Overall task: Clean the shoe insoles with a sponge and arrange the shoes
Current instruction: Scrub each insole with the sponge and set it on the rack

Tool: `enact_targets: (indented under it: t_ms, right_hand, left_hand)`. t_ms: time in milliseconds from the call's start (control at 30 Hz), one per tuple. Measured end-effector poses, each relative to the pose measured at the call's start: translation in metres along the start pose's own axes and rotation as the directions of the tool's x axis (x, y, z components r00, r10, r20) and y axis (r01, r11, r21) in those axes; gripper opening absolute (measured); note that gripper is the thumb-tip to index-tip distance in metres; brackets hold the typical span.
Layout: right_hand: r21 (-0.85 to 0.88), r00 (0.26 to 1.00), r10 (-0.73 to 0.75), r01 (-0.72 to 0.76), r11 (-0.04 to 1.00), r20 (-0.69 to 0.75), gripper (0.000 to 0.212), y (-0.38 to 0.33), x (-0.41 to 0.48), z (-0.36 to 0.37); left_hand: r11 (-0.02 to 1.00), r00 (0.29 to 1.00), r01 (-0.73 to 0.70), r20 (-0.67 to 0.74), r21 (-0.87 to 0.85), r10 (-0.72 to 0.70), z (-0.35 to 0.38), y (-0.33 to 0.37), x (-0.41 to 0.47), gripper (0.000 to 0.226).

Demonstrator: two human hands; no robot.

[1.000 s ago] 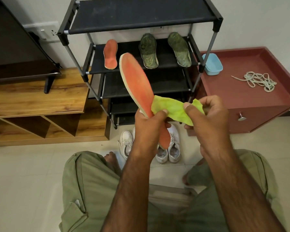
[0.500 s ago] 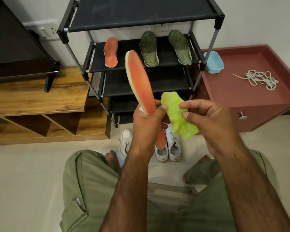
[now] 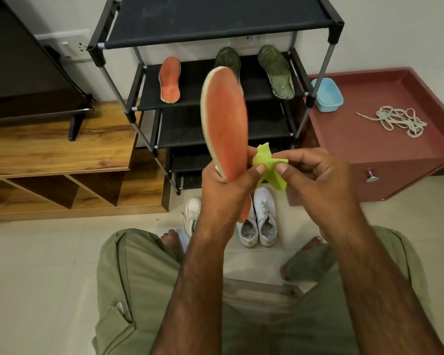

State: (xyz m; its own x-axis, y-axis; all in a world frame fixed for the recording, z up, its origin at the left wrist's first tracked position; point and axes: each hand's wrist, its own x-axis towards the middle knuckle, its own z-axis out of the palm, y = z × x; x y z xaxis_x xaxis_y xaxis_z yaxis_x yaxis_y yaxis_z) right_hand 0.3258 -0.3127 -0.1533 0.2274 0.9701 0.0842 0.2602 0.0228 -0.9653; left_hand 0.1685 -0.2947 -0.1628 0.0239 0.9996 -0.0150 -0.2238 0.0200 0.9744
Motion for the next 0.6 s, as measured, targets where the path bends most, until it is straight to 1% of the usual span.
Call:
enact_targets:
  t_ms: [33,100,133,233,300,367,433,500,533,600]
  right_hand:
    - [-0.007,1.000,-0.002,0.002,1.000,0.003,0.020,-0.002,0.000,0.000]
    - [0.056,1.000,0.021,-0.023,0.998,0.022,0.019,-0.006,-0.001,0.000]
    - [0.108,0.999,0.044,-0.047,0.993,0.031,0.017,-0.008,-0.001,0.000]
    - [0.181,0.996,0.085,-0.087,0.980,0.021,0.014,-0.010,-0.001,0.001]
    - [0.240,0.993,0.101,-0.113,0.964,0.060,0.016,-0.011,-0.002,0.002]
    - [0.308,0.985,0.111,-0.148,0.940,0.134,0.023,-0.014,-0.004,0.003]
    - [0.326,0.982,0.114,-0.158,0.932,0.150,0.024,-0.014,-0.004,0.003]
    - [0.321,0.987,0.125,-0.151,0.935,0.101,0.026,-0.013,-0.003,0.002]
    - [0.339,0.988,0.135,-0.152,0.928,0.072,0.027,-0.013,-0.003,0.002]
    - [0.398,0.988,0.156,-0.151,0.905,0.020,0.029,-0.015,-0.001,0.001]
  left_hand:
    - [1.000,1.000,0.006,0.019,-0.013,-0.006,0.001,0.001,-0.001,0.032]
    - [0.999,0.998,0.037,0.057,-0.029,-0.035,0.002,0.002,-0.002,0.042]
    - [0.998,0.996,0.057,0.067,-0.024,-0.055,0.003,0.002,-0.002,0.039]
    - [0.993,0.991,0.121,0.056,0.001,-0.121,0.004,-0.001,-0.003,0.013]
    - [0.987,0.985,0.163,0.068,-0.013,-0.161,0.004,-0.001,-0.003,0.010]
    - [0.982,0.982,0.183,0.061,-0.055,-0.180,0.005,-0.002,-0.003,0.016]
    - [0.969,0.978,0.210,0.046,-0.129,-0.206,0.005,0.000,-0.003,0.020]
    - [0.955,0.970,0.243,0.054,-0.172,-0.237,0.005,0.000,-0.004,0.020]
    - [0.944,0.963,0.268,0.068,-0.190,-0.260,0.004,0.000,-0.004,0.025]
    - [0.922,0.944,0.325,0.126,-0.209,-0.304,0.001,0.001,-0.005,0.041]
